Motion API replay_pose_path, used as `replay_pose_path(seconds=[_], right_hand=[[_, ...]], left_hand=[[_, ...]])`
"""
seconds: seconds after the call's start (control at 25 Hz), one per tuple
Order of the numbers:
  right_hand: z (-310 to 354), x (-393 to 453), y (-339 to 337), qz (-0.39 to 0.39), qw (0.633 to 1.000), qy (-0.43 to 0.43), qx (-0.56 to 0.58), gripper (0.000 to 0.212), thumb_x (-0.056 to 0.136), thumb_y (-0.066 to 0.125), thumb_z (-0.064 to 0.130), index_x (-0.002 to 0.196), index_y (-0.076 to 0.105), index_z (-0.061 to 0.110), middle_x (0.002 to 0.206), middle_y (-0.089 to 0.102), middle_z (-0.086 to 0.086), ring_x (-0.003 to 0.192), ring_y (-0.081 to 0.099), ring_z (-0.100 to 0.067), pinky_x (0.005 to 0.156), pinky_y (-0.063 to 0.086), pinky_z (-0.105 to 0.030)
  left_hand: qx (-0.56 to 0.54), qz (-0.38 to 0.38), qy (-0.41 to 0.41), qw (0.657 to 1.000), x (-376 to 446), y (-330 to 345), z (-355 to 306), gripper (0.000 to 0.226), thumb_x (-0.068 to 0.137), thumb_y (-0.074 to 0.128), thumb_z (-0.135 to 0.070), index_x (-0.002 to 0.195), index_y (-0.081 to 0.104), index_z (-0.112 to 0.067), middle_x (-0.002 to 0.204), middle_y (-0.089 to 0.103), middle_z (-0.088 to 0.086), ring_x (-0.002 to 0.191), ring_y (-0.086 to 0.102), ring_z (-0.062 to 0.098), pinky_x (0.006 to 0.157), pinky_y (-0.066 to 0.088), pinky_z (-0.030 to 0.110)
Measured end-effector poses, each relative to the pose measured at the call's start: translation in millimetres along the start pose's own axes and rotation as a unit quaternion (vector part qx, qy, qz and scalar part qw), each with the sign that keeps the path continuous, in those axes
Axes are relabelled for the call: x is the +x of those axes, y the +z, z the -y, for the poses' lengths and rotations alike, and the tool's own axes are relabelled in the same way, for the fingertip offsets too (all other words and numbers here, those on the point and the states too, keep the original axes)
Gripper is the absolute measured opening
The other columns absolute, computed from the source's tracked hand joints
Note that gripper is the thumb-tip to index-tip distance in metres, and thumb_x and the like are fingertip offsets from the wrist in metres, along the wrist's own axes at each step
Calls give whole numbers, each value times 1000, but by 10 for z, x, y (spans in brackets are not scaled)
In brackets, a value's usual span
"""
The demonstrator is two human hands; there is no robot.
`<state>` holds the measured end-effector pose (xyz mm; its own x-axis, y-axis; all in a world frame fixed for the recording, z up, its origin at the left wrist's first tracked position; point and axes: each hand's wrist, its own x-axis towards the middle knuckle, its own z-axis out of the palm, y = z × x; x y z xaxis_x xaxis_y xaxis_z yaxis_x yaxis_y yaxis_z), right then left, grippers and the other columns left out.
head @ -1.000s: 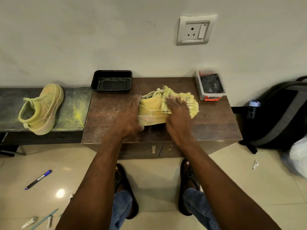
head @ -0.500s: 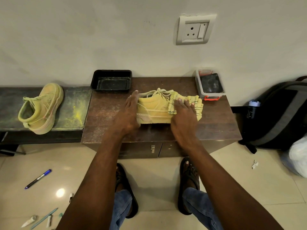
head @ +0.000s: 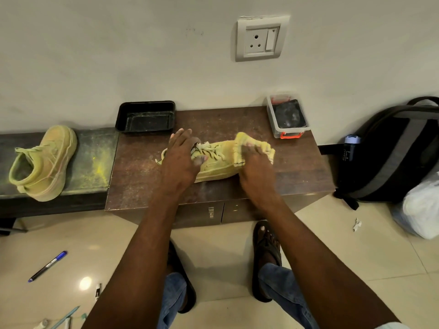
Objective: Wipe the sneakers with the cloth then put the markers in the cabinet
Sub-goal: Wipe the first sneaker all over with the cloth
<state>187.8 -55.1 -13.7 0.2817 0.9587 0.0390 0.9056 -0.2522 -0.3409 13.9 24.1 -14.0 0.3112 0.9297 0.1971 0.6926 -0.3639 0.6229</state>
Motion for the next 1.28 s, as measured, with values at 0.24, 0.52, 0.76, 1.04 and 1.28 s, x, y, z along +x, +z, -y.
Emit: replay_pose_path(seconds=[0.24,0.52,0.76,1.04,1.28], right_hand=[[126,-75,72,24,995,-77,55,61,77,49,-2,138,45,4,145,43,-13,139,32,-28,116,24,-37],[169,11,9,-127,970,-28,204,66,71,46,-5,137,48,4,143,46,-12,139,34,-25,116,25,-32],[300,54,171,20,994,-96,45,73,79,51,-4,147,31,13,155,28,-5,146,15,-21,118,18,-34],[58,118,93,-45,998,27,26,56,82,46,-5,137,46,7,143,46,-10,136,36,-27,110,31,-36],[349,12,149,27,982,-163,89,69,74,49,-8,140,44,11,147,43,-7,140,32,-23,113,31,-36]], left_hand=[[29,-82,-74,993,-42,-46,-84,41,74,79,-24,100,51,-9,119,53,9,129,39,28,113,28,45],[123,-106,-108,981,-65,-16,-42,42,80,72,-33,103,59,0,116,58,14,120,46,31,116,21,44],[-2,-56,-59,997,-21,-68,103,44,76,76,-19,111,59,2,124,58,16,139,33,26,117,3,30],[-37,-34,-38,998,-23,-128,138,42,76,77,-16,110,61,2,127,60,12,138,37,22,116,6,26],[-54,-11,-11,998,-19,-219,82,38,73,78,-12,71,41,-17,111,66,5,115,55,20,113,8,23]])
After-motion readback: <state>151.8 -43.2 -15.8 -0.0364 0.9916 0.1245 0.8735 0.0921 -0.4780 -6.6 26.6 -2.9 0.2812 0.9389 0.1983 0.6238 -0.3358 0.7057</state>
